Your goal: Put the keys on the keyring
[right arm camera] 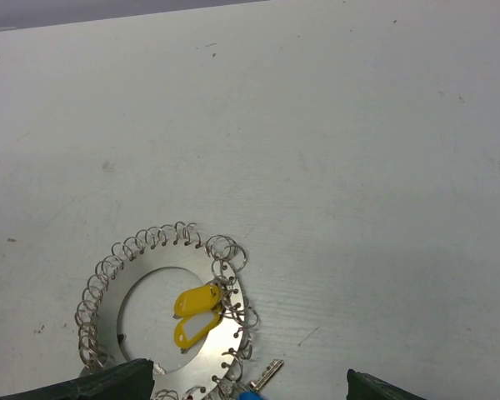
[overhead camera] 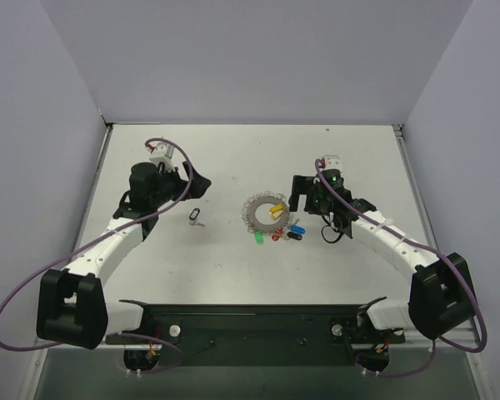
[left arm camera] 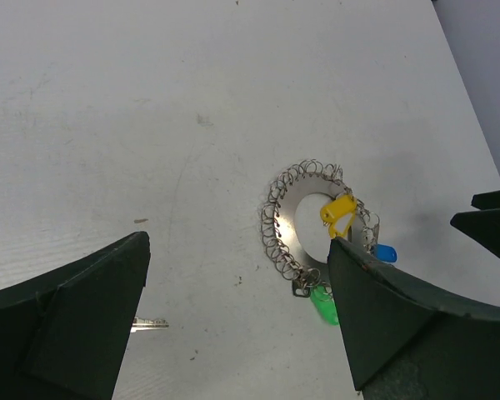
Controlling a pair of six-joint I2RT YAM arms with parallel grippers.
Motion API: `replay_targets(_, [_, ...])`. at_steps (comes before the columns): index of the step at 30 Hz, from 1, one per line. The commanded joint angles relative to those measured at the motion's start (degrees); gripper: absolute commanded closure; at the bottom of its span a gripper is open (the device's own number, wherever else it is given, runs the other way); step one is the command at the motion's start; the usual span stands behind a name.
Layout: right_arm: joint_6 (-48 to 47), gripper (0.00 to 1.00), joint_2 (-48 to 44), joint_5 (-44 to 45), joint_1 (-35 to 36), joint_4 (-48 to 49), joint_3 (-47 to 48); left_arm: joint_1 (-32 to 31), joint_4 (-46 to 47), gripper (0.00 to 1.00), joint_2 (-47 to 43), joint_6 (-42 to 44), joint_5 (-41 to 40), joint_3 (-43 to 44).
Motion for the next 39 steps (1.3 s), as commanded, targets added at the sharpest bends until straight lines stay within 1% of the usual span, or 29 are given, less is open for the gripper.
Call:
replay_targets(1, [-0.65, 0.0, 0.76, 1.62, 0.19, -0.7, 2.33, 0.48, 2.49, 0.03, 2.26, -1.59, 3.82, 3.34])
replay_targets(4, [-0.3, 0.0, 1.56, 1.18, 0.28, -0.7, 2.5, -0.57, 2.41, 0.03, 4.45, -2.11, 6.2, 4.31])
replay_targets(6, [0.23, 0.0, 1.91, 0.83, 0.28, -0.61, 2.5, -1.63, 1.53, 0.03, 6.2, -2.03, 6.38, 5.19])
replay_targets(9, [0.58, 0.0, 2.61, -0.31, 0.28, -0.35, 2.5, -5.05, -2.85, 0.03, 9.89, -2.12, 4.02, 8.35])
replay_targets(10, [0.76, 0.0, 2.87, -0.66, 0.28, -0.35, 2.5, -5.93, -5.91, 0.02, 11.13, -1.6, 3.4, 9.66])
replay_targets(11, [0.84, 0.0, 3.31, -0.92, 0.28, -0.26, 2.5, -8.12, -7.08, 0.04, 12.36, -1.24, 3.22, 11.76])
replay_targets(12, [1.19, 0.0, 3.66, -1.1, 0.19, -0.17, 2.5, -9.1, -7.87, 0.06, 14.8, -0.89, 2.79, 12.92])
replay_targets(13, [1.37, 0.0, 3.93, -1.1, 0.28, -0.26, 2.59, -9.89, -10.66, 0.08, 15.87, -0.37, 2.52, 13.8])
replay_targets(15, [1.46, 0.0, 4.63, -2.67, 0.19, -0.08, 2.5, -11.56, -11.92, 0.15, 18.77, -0.19, 3.22, 15.38])
replay_targets(18, [1.46, 0.01, 5.6, -3.74, 0.19, -0.08, 2.5, -12.44, -13.33, 0.17, 21.59, -0.8, 3.66, 16.18])
replay_targets(21, [1.46, 0.04, 7.09, -5.23, 0.01, 0.01, 2.68, -12.88, -13.94, 0.17, 23.52, -1.24, 4.18, 16.35])
replay_targets(22, [1.55, 0.07, 7.53, -5.58, 0.1, 0.09, 2.77, -12.88, -14.2, 0.17, 23.88, -1.24, 4.45, 16.35])
replay_targets(24, [1.55, 0.11, 8.67, -7.07, 0.01, 0.36, 2.85, -12.97, -14.29, 0.17, 24.93, -1.33, 4.8, 16.27])
replay_targets(25, [1.55, 0.15, 9.2, -7.6, 0.01, 0.53, 2.94, -13.06, -14.47, 0.17, 25.11, -1.24, 4.8, 16.35])
replay_targets(27, [1.55, 0.19, 10.69, -9.01, -0.34, 0.71, 3.03, -13.06, -14.47, 0.17, 25.46, -1.24, 4.71, 16.09])
replay_targets(28, [1.46, 0.24, 11.13, -9.71, -0.43, 0.8, 3.03, -13.06, -14.38, 0.17, 25.46, -1.24, 4.63, 15.83])
replay_targets(30, [1.55, 0.3, 12.71, -11.98, -0.69, 0.88, 3.12, -13.06, -14.38, 0.15, 25.38, -0.98, 4.89, 15.65])
replay_targets(31, [1.72, 0.35, 13.15, -12.7, -1.13, 0.97, 3.12, -13.06, -14.38, 0.14, 25.29, -0.98, 4.98, 15.48])
replay_targets(33, [1.98, 0.41, 14.47, -15.06, -1.39, 1.32, 2.94, -13.06, -14.21, 0.11, 24.85, -0.98, 4.8, 15.21])
replay_targets(34, [1.9, 0.45, 14.91, -15.6, -1.48, 1.5, 2.86, -13.06, -14.03, 0.1, 24.59, -0.89, 4.8, 15.13])
replay_targets(37, [2.25, 0.5, 15.18, -16.83, -1.57, 2.55, 2.07, -13.15, -13.33, 0.06, 23.45, -0.98, 3.84, 14.34])
replay_targets(39, [2.51, 0.51, 15.0, -16.92, -1.48, 3.17, 1.54, -13.15, -13.07, 0.04, 22.74, -0.8, 3.66, 13.89])
